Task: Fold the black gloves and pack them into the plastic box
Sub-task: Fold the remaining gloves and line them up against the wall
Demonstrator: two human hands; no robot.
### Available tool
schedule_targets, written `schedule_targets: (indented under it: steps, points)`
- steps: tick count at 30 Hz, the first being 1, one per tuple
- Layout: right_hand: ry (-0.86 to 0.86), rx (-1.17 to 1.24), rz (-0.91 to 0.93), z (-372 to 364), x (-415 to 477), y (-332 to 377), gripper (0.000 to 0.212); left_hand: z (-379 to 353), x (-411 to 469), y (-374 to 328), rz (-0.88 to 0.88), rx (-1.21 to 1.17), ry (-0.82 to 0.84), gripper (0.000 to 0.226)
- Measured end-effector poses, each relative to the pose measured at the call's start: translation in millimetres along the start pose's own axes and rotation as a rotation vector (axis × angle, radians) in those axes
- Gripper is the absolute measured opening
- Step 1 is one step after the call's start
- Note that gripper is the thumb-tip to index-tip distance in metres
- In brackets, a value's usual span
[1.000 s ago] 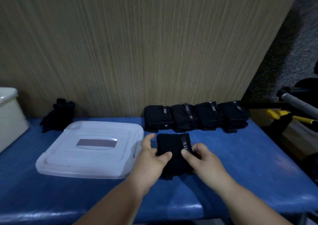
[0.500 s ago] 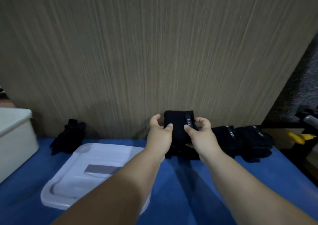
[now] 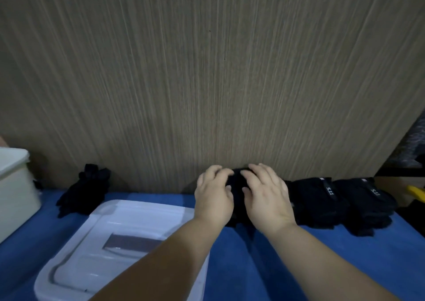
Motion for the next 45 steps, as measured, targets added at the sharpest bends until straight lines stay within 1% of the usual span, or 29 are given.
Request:
schedule_targets:
  steps: [2, 3, 5, 6, 10, 12, 14, 15, 16, 20, 23, 25, 27, 29, 31, 36, 40, 43, 45]
  points:
    - [0.076, -0.069, 0.024, -12.0, 0.9, -1.8, 0.048, -6.4, 1.0, -3.1, -0.086, 0.044, 0.060, 0.037]
    - [0.108, -0.105, 0.026, -16.5, 1.2, -2.7, 0.056, -12.2, 0.6, -1.6, -0.092, 0.048, 0.121, 0.038]
    - [0.152, -0.161, 0.028, -23.8, 1.1, -3.9, 0.081, -24.2, -2.1, 4.6, -0.078, 0.052, 0.258, 0.043]
    - [0.173, -0.182, 0.022, -28.2, 1.1, -5.7, 0.088, -28.6, -3.9, 7.4, -0.068, 0.048, 0.307, 0.045]
    - [0.213, -0.203, 0.002, -37.0, 1.2, -8.8, 0.094, -34.3, -7.9, 12.4, -0.019, 0.015, 0.373, 0.048]
    - [0.221, -0.200, -0.007, -38.1, 0.3, -9.0, 0.087, -36.4, -8.7, 14.3, 0.002, 0.002, 0.386, 0.048]
    - [0.236, -0.199, -0.017, -39.6, -1.2, -9.8, 0.066, -38.6, -10.9, 16.0, 0.031, -0.012, 0.410, 0.049]
    - [0.242, -0.204, -0.019, -40.4, -1.6, -9.9, 0.059, -39.6, -12.6, 17.0, 0.048, -0.020, 0.425, 0.049]
    - [0.245, -0.213, -0.019, -41.3, -1.8, -10.1, 0.057, -40.5, -14.4, 18.1, 0.061, -0.023, 0.441, 0.049]
    - [0.255, -0.230, -0.026, -46.4, -2.1, -12.0, 0.058, -41.5, -20.9, 23.1, 0.058, 0.093, 0.493, 0.051]
    - [0.238, -0.224, -0.021, -47.6, -5.0, -11.8, 0.084, -42.3, -22.6, 24.6, 0.060, 0.108, 0.508, 0.051]
    - [0.234, -0.219, -0.028, -49.3, -6.4, -14.1, 0.090, -43.0, -23.2, 24.9, 0.064, 0.101, 0.517, 0.051]
    - [0.234, -0.209, -0.038, -49.8, -7.2, -14.9, 0.083, -43.0, -24.2, 25.8, 0.068, 0.108, 0.525, 0.052]
    - [0.240, -0.203, -0.051, -50.0, -7.4, -16.3, 0.065, -41.7, -25.9, 26.6, 0.072, 0.130, 0.530, 0.052]
    - [0.246, -0.194, -0.058, -49.0, -8.4, -16.0, 0.055, -39.9, -27.2, 27.5, 0.076, 0.159, 0.533, 0.052]
    - [0.265, -0.155, -0.062, -48.3, -7.9, -16.2, 0.054, -37.2, -27.5, 30.4, 0.097, 0.218, 0.568, 0.053]
    - [0.271, -0.176, -0.084, -44.4, -5.2, -15.0, 0.053, -25.0, -31.5, 33.5, 0.125, 0.258, 0.585, 0.053]
    - [0.236, -0.186, -0.118, -29.2, -0.7, -12.9, 0.052, 6.5, -38.2, 47.3, 0.192, 0.225, 0.500, 0.054]
    - [0.115, -0.145, -0.117, -11.7, 1.0, -4.2, 0.049, 35.1, -48.7, 64.4, 0.251, 0.178, 0.409, 0.055]
Point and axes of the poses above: each hand's wrist, its own x-axis towards the middle knuckle, its own z-axis out of the back of the hand, y = z × x, the point moved 8 cm from there along x, towards the middle knuckle, and after that the axes turned 8 degrees about -z, right-handed, at the moved point
